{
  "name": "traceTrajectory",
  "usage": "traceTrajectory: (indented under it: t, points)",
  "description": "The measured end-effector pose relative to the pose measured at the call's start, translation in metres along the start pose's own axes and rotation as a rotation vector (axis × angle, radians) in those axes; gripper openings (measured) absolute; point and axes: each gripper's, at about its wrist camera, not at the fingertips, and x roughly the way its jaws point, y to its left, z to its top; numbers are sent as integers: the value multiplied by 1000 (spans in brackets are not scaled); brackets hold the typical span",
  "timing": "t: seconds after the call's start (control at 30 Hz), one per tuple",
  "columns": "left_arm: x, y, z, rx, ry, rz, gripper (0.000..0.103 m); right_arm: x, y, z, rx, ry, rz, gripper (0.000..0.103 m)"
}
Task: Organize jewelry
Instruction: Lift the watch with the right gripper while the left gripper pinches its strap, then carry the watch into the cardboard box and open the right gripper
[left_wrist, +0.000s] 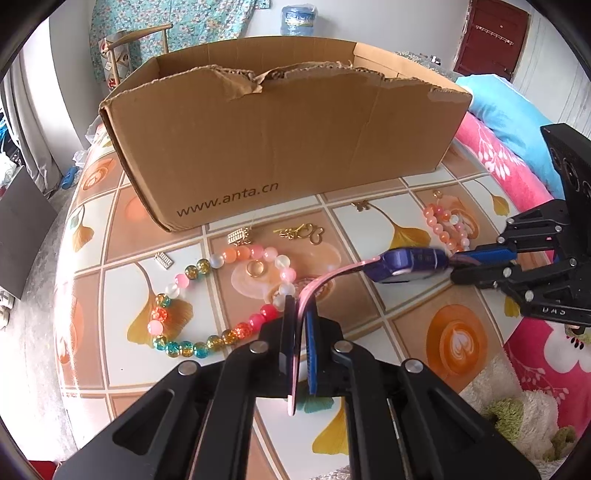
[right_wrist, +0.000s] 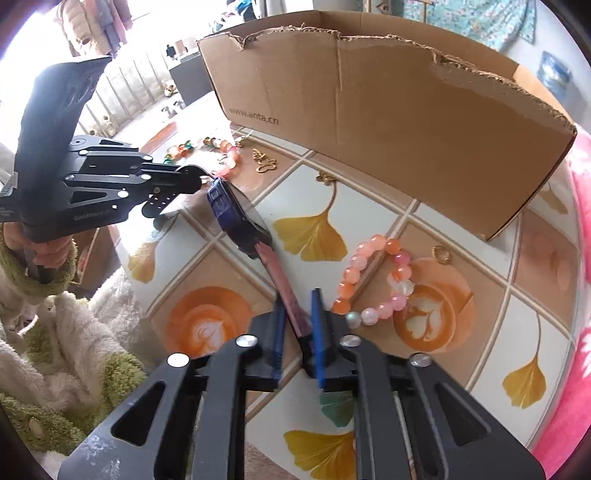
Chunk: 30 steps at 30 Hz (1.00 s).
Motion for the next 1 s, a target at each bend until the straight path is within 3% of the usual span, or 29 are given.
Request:
traceTrajectory:
  t: [0.23,0.43,0.53,0.67,0.8,1.0]
  points:
    - [-10,-5,-3,9,-44,16,5,-15,16,-4,-49,-45,-97,3]
    - [-75,-7,6,22,-178,38,5,-77,38,11,-80,-177,-150,3]
    - [-121,-4,27,61,-300,76,5,-115,47,32,-118,-272,-181,3]
    - [-149,11,70,73,-376,66,5,-144,36,77,-124,-346,-195,3]
    - [-131,36,118,53,-308,31,5,-129,5,126,-100,-271,-173,3]
    - [-44,75,196,15,-37,4,5,-54,-45,186,-17,-13,-99,3]
